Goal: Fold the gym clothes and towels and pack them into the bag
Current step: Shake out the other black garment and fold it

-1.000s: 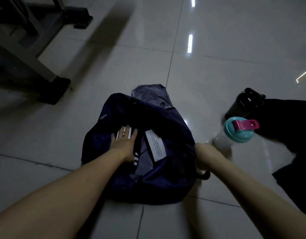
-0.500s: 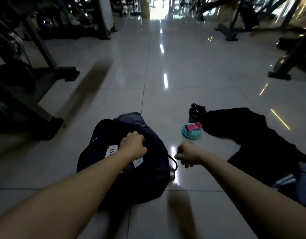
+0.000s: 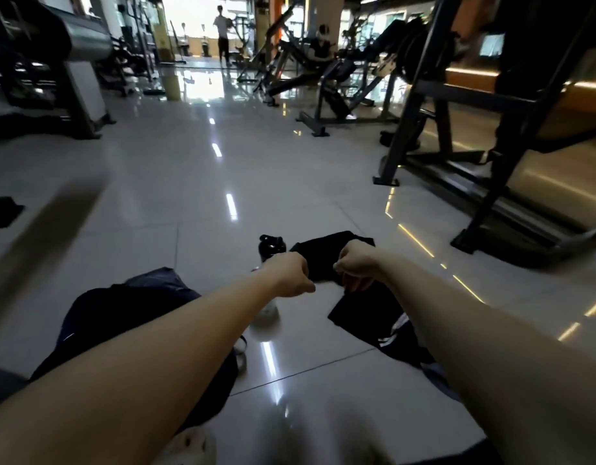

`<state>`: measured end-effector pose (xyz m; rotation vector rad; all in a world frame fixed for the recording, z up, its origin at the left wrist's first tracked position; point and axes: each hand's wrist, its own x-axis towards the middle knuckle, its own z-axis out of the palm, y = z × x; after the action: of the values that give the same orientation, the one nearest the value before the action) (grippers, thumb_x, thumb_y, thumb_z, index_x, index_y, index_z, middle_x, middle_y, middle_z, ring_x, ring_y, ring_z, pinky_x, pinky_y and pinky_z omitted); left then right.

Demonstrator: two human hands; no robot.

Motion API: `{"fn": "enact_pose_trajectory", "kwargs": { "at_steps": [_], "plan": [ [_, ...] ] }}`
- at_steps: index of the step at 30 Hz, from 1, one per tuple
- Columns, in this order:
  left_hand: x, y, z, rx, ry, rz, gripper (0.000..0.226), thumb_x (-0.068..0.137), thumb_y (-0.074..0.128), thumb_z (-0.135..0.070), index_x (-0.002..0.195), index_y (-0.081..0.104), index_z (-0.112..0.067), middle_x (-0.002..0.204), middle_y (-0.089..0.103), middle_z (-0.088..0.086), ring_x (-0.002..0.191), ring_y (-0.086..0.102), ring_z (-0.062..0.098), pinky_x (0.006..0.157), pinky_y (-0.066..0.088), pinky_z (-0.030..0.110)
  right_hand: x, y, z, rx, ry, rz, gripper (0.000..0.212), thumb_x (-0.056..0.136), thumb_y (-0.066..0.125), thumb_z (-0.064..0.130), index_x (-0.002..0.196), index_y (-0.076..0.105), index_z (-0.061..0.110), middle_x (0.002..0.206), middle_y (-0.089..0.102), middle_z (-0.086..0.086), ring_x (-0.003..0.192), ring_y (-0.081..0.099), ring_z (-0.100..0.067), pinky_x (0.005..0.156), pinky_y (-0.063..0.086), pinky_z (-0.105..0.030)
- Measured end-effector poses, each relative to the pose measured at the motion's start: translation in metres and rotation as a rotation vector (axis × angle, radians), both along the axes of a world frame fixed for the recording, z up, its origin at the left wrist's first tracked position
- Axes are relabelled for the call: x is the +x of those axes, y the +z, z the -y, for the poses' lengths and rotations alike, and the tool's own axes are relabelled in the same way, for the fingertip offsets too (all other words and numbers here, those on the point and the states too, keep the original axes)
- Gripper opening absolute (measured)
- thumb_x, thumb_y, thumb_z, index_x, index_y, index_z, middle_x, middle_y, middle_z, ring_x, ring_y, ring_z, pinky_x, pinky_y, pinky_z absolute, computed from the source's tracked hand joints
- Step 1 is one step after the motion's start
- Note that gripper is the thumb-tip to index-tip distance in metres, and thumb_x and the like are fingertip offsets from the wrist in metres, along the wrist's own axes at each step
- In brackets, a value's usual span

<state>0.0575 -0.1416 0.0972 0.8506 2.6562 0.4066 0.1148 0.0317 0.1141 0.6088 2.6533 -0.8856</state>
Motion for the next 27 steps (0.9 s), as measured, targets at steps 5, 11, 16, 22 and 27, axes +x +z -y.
{"fn": "enact_pose_trajectory", "kwargs": {
  "at_steps": [5, 11, 16, 22, 27],
  "plan": [
    [0.007, -0.029, -0.062, -0.033, -0.105, 0.094, 0.036, 0.088, 0.074, -0.036, 0.116, 0.068, -0.014, 0.113, 0.068, 0.004, 0.105, 0.064, 0.024, 0.088, 0.054, 0.034, 0.040, -0.002, -0.058, 0.069, -0.118, 0.053, 0.024, 0.097, 0.048, 0.011, 0.098, 0.066, -0.005, 0.078, 0.075, -0.021, 0.066, 0.075, -0.030, 0.068, 0.063, -0.044],
    [0.010, -0.111, -0.123, -0.097, -0.260, 0.089, 0.027, 0.087, 0.069, -0.034, 0.107, 0.060, -0.018, 0.101, 0.061, 0.002, 0.087, 0.056, 0.021, 0.072, 0.045, 0.031, 0.067, -0.079, -0.120, 0.214, -0.171, 0.159, 0.017, 0.088, 0.049, 0.002, 0.072, 0.055, 0.004, 0.067, 0.059, -0.015, 0.061, 0.058, -0.029, 0.054, 0.044, -0.030],
    [-0.002, -0.194, -0.164, -0.166, -0.303, 0.119, 0.043, 0.087, 0.065, -0.037, 0.126, 0.059, -0.021, 0.122, 0.064, 0.001, 0.111, 0.060, 0.023, 0.085, 0.050, 0.033, 0.089, -0.181, -0.163, 0.217, -0.113, 0.328, 0.006, 0.096, 0.053, 0.009, 0.092, 0.057, 0.012, 0.100, 0.056, -0.014, 0.093, 0.061, -0.037, 0.064, 0.043, -0.033],
    [-0.031, -0.278, -0.189, -0.339, -0.444, -0.024, 0.075, 0.097, 0.047, -0.043, 0.161, 0.016, -0.020, 0.164, 0.022, 0.011, 0.147, 0.027, 0.034, 0.117, 0.032, 0.047, 0.080, -0.268, -0.163, 0.204, -0.086, 0.259, 0.083, 0.095, 0.057, 0.013, 0.160, 0.009, 0.029, 0.163, 0.015, -0.010, 0.112, 0.057, -0.040, 0.077, 0.049, -0.042],
    [-0.028, -0.305, -0.181, -0.218, -0.451, -0.227, 0.045, 0.091, 0.054, -0.031, 0.135, 0.049, -0.022, 0.126, 0.057, 0.003, 0.114, 0.052, 0.027, 0.093, 0.046, 0.039, 0.087, -0.311, -0.142, 0.366, -0.182, 0.273, 0.069, 0.096, 0.060, 0.018, 0.154, 0.024, 0.017, 0.146, 0.035, -0.014, 0.110, 0.056, -0.041, 0.073, 0.042, -0.041]
  ]
}}
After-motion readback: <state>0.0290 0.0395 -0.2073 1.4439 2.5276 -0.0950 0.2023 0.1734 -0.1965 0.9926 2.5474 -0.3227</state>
